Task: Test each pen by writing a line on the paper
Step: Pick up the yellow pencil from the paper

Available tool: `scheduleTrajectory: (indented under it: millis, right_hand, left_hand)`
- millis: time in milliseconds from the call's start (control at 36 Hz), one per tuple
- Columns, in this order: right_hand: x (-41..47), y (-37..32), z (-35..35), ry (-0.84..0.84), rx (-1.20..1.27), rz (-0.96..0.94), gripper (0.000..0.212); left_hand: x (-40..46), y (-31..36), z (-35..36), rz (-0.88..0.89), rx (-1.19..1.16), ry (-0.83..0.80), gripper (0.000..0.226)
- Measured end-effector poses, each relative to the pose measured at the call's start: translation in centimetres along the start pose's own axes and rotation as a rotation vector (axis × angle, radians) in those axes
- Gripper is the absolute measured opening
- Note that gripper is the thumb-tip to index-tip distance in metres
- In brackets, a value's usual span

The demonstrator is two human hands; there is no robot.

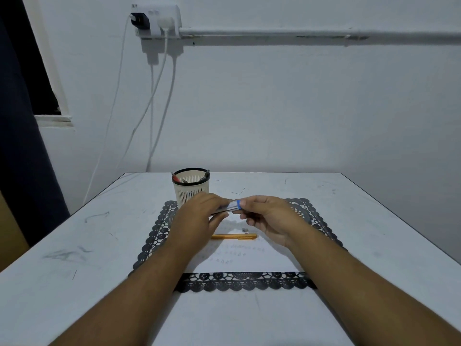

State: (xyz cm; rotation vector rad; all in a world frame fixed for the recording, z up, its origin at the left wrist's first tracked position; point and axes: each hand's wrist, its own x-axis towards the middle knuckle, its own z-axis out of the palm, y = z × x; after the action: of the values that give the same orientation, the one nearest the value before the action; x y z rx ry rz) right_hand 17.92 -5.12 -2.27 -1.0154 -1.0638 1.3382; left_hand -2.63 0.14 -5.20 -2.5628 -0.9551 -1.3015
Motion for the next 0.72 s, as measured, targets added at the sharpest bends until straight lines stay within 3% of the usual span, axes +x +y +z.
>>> scheduleTrajectory:
  millis: [722]
  right_hand:
    - [0.07, 1.07, 0.75, 0.115, 0.110, 0.032, 0.012]
  left_hand:
    - [-0.31, 0.32, 0.05, -0.011, -0.022, 0.012, 0.023]
